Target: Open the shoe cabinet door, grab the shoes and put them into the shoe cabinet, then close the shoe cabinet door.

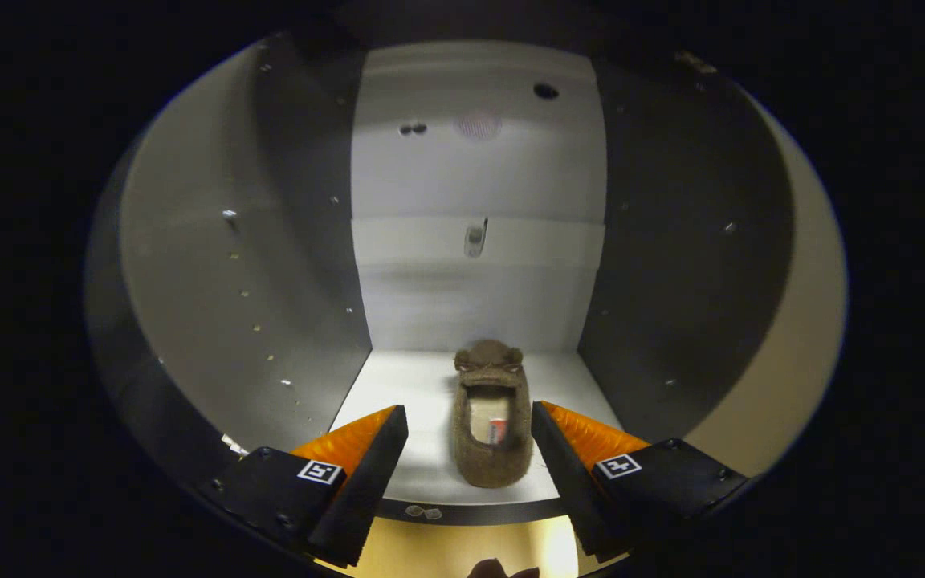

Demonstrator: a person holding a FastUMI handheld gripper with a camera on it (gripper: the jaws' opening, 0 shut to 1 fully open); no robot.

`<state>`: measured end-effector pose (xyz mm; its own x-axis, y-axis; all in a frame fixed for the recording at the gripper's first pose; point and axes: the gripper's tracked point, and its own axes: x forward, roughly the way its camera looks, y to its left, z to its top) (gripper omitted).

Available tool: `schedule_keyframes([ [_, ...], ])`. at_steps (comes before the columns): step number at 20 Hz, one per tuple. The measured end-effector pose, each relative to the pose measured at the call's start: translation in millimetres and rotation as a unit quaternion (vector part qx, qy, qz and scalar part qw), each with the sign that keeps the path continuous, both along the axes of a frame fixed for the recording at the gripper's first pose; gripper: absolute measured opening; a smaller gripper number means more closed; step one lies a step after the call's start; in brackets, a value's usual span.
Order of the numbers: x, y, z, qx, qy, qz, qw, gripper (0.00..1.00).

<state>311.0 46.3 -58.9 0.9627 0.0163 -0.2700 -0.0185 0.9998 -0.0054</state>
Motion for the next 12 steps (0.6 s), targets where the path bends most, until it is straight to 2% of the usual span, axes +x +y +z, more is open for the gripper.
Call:
schedule_keyframes([
  [5, -92, -13, 49, -0.011, -0.098, -0.013, 0.995, 0.98],
  [12, -218, -40, 46, -0.021, -0.138, -0.017, 0.990, 0.98],
])
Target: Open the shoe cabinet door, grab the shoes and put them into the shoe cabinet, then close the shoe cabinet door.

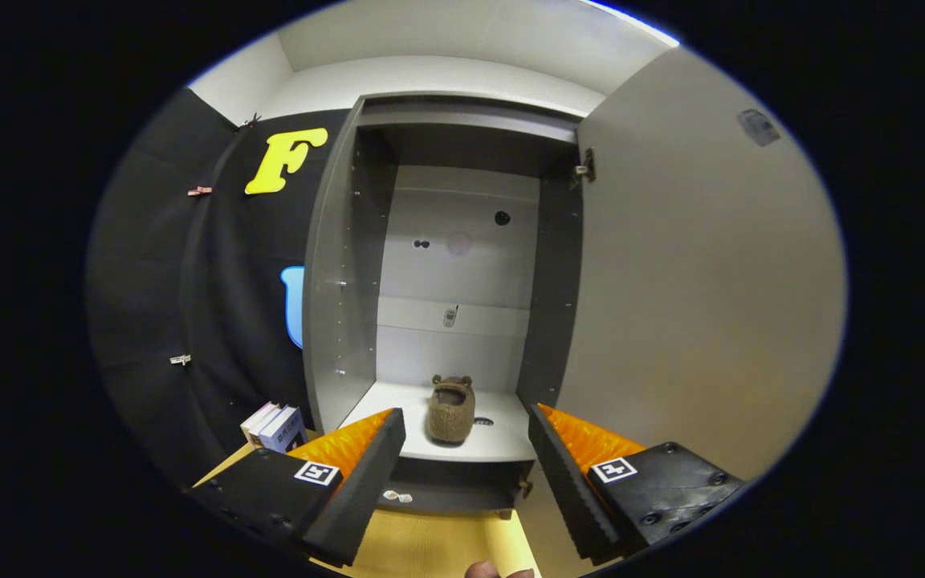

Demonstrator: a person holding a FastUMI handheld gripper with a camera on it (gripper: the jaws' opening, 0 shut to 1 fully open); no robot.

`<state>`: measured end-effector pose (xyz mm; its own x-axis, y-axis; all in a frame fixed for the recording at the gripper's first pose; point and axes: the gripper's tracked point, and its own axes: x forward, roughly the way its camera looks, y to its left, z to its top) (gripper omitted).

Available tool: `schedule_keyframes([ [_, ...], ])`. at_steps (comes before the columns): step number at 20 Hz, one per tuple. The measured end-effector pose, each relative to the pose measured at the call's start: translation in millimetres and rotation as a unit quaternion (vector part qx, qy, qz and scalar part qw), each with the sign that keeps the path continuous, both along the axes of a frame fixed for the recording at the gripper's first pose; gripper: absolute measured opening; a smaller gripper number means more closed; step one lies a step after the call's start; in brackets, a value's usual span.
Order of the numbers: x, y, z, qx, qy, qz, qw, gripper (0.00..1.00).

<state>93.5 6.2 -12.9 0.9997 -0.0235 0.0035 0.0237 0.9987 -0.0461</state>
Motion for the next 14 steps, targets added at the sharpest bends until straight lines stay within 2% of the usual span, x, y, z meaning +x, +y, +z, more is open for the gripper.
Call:
schedule_keyframes([
  [6, -85, -50, 20, -0.006, -0.050, -0.013, 0.999, 0.98],
  [11, -147, -118, 29, 0.009, -0.061, -0.050, 0.997, 0.98],
  [12, -163, -123, 32, 0.019, -0.062, -0.047, 0.997, 0.98],
  [13, -168, -142, 31, 0.017, -0.061, -0.066, 0.996, 0.95],
  [14, -173, -156, 36, 0.014, -0.070, -0.069, 0.995, 0.96],
])
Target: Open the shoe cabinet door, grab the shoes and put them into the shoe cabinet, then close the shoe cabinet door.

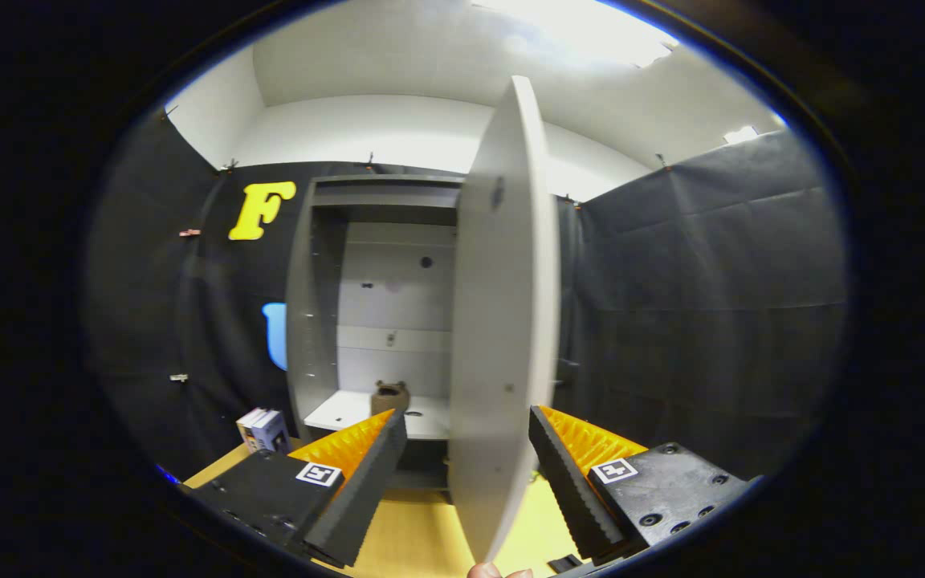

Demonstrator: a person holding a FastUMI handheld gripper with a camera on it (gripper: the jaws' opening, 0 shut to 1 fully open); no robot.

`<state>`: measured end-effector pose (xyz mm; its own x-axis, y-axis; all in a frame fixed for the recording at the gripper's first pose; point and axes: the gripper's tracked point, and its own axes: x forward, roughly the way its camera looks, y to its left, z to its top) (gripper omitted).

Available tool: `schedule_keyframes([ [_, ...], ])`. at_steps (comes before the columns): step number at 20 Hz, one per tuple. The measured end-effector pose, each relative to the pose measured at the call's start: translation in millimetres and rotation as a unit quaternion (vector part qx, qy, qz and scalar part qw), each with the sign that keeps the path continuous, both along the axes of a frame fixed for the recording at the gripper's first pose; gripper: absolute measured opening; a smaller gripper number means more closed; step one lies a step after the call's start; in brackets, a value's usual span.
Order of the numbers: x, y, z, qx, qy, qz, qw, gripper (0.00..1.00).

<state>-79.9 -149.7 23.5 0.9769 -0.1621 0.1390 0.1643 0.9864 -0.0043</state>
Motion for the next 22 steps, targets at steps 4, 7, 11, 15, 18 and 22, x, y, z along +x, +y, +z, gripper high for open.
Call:
schedule_keyframes([
  [4, -31, -54, 1, -0.003, 0.003, -0.051, 0.999, 0.97],
  [7, -31, -96, -4, 0.016, 0.011, -0.078, 0.997, 0.98],
  [11, -1, -136, -16, 0.033, 0.025, -0.080, 0.996, 0.97],
  [15, 38, -152, -32, 0.036, 0.045, -0.070, 0.996, 0.98],
  [18, 55, -149, -40, 0.045, 0.056, -0.058, 0.996, 0.98],
  [22, 68, -135, -39, 0.029, 0.059, -0.049, 0.997, 0.98],
])
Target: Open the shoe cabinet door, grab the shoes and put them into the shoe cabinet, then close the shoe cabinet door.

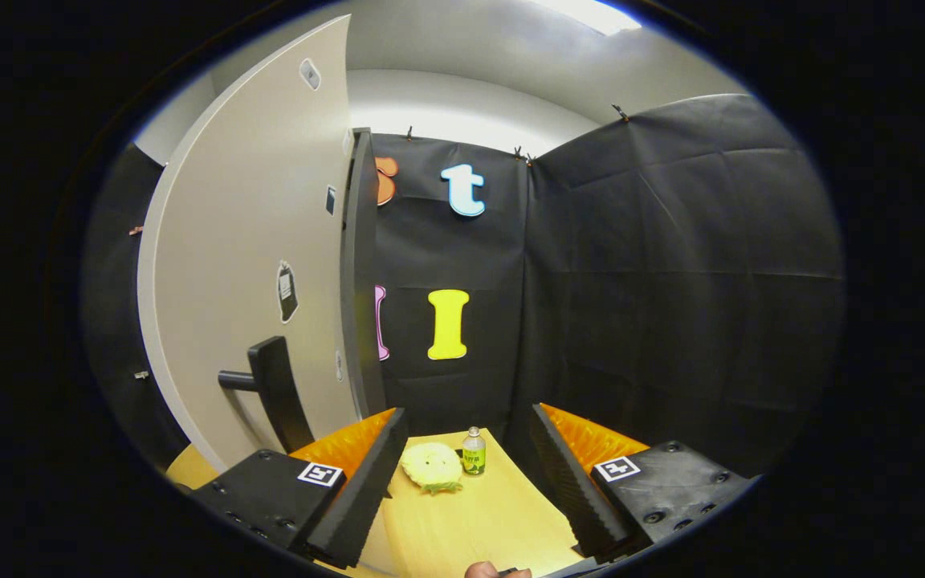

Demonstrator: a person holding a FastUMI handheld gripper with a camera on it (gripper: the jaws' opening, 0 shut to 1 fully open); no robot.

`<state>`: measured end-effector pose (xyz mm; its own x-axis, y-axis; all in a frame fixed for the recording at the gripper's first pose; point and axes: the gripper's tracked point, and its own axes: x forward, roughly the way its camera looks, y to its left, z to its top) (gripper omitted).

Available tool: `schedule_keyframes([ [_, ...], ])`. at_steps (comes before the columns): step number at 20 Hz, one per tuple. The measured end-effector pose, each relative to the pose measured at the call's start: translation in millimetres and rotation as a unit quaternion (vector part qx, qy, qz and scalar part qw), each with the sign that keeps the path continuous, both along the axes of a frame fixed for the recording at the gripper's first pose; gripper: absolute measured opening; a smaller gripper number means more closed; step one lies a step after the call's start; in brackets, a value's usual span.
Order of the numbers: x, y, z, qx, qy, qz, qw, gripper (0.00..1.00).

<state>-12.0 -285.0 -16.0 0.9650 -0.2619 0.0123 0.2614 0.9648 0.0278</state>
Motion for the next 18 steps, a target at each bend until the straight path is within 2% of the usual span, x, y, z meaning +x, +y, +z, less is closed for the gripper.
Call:
schedule_keyframes([
  [1, 2, -1, -4, 0.002, 0.004, -0.002, 1.000, 0.95],
  [5, -5, 1, -7, 0.032, 0.009, -0.013, 0.999, 0.96],
  [8, -5, 6, -6, 0.028, 0.010, -0.014, 0.999, 0.96],
  [14, -9, 59, -5, 0.029, 0.012, 0.011, 0.999, 0.96],
  [18, -8, 92, -5, 0.030, 0.014, 0.009, 0.999, 0.96],
])
